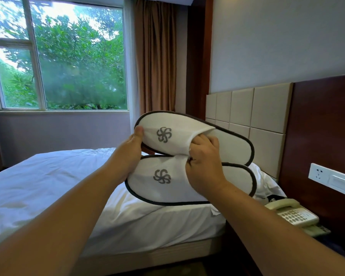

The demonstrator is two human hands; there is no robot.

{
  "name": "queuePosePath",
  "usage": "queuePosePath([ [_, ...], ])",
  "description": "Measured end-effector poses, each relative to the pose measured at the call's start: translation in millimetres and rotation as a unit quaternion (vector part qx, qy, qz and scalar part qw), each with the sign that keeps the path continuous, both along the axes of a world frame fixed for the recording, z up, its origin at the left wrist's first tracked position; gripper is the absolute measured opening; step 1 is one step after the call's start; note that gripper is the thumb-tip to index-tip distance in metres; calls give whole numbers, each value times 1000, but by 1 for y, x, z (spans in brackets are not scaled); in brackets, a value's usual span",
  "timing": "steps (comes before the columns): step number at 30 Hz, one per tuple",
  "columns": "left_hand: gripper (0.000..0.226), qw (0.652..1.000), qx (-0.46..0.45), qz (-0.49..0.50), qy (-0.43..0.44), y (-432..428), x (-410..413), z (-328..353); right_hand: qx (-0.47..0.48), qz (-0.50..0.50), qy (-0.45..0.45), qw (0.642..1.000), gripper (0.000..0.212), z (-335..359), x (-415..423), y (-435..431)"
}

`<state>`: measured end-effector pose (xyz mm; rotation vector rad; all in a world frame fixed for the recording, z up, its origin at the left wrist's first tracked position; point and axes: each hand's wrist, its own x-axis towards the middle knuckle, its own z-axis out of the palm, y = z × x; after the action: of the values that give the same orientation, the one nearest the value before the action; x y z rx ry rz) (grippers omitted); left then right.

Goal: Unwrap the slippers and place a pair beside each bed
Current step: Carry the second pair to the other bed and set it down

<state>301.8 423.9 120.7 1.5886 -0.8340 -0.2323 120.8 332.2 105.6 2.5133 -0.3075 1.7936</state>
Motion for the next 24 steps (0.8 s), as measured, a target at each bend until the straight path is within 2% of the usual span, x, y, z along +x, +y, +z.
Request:
queuePosePath([
  [3, 64, 993, -58, -47, 88, 2, -3, -9, -5, 18, -11, 1000, 26, 2, -5, -1],
  [5, 62, 987, -66, -77, 124, 3, -2, -15, -12, 23, -10, 1000, 24, 4, -6, -1],
  [9, 55, 987, -65, -104, 107, 4, -2, -24, -6, 28, -10, 1000, 20, 5, -7, -1],
  [13, 52, 995, -63, -59, 55, 4, -4, -29, 11, 33, -6, 999, 23, 3, -5, -4],
  [16, 61, 998, -54, 2, 32, 4, -7, -33, 3, 29, -13, 999, 23, 2, -1, -2],
  [21, 72, 994, -67, 51, 75, 1, -1, -30, 7, 84, -4, 996, 14, 4, 3, -2],
  [24, 75, 994, -29, 48, 93, 1, 8, -33, 55, 140, -14, 989, 23, 7, 6, 4],
])
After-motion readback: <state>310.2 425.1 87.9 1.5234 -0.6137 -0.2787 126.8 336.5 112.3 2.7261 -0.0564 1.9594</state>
